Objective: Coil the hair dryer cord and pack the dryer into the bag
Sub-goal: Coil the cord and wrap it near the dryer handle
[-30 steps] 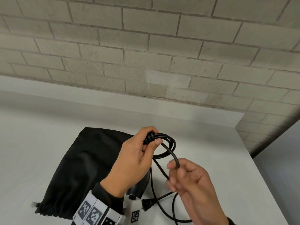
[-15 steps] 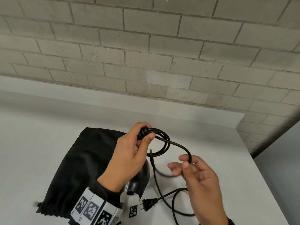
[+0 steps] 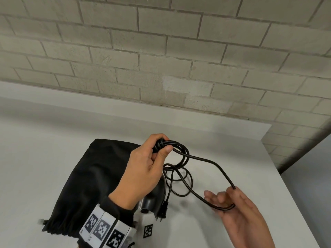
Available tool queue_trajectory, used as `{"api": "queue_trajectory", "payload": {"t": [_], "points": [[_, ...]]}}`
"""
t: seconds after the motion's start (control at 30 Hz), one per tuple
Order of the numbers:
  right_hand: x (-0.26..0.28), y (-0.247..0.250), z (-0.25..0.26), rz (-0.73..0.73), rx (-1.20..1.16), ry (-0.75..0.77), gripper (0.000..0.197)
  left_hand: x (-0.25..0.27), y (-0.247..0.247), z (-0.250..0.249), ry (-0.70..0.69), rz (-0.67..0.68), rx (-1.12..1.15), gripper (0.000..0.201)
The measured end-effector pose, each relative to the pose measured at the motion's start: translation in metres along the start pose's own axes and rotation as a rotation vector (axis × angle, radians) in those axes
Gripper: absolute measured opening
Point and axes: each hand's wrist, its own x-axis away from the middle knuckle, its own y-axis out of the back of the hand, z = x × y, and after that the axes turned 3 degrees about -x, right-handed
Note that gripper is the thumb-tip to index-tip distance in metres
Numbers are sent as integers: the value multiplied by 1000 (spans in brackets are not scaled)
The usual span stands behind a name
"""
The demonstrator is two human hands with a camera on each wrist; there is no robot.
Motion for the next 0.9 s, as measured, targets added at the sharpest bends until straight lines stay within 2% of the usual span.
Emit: {"api": "queue_trajectory", "payload": {"t": [0.03,0.07,0.1,0.17,0.2,0.3,0.37,0.43,0.5,0.6,0.67,0.73,0.77,0.9], "points": [[-2,-1,4,-22,-61,53,32,0,0,0,0,0,1,17],[-2,-5,5,-23,-115,28,31,0,1,0,1,3,1,16],[0,-5,-3,-20,-190,-47,45,0,0,0,3,6,1,16],[3,-4,-1,-233,-80,-84,70,0,0,0,7,8,-2,16],[5,-8,4,-262,-30,-114,74,1,0,1,6,7,-4,17],[5,6,8,-292,145,-243,71,1,2,2,4,5,-11,20],[2,12,9,-364,306,-257,64,1,1,2,5,11,-6,21],[-3,17,6,-448,477,-181,46,2,-2,1,-1,23,0,22],[-8,17,-1,-526,689,-41,26,2,-5,-1,-5,28,-2,20],[-8,-6,-10,-597,904,265,31,1,-5,-1,-2,20,-7,18],[-6,-33,-11,-508,965,501,21,0,-3,0,3,14,-12,17],[-7,-55,-15,-313,1015,575,16,0,-2,0,0,11,-22,14],[-10,-63,-18,-228,1049,526,15,0,-2,0,-2,12,-27,14],[-23,-81,-35,5,1121,164,17,2,-6,-3,2,29,-16,15]]}}
